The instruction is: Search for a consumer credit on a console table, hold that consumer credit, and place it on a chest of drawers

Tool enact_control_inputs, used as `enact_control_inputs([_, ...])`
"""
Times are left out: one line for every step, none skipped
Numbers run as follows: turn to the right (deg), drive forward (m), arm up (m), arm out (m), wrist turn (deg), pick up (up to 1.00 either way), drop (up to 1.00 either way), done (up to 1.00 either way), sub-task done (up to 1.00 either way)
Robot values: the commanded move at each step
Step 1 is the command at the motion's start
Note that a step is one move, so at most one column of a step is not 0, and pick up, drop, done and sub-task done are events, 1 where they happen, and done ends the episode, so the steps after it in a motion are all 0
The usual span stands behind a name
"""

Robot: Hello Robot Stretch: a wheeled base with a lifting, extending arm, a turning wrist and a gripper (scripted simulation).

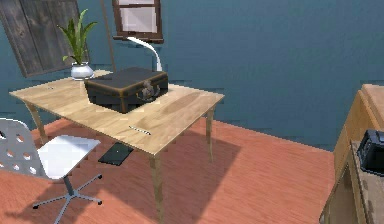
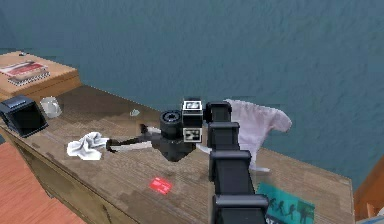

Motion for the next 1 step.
enact_control_inputs([0.0,0.0,0.0,0.0,24.0,0.0,0.0,0.0,0.0])
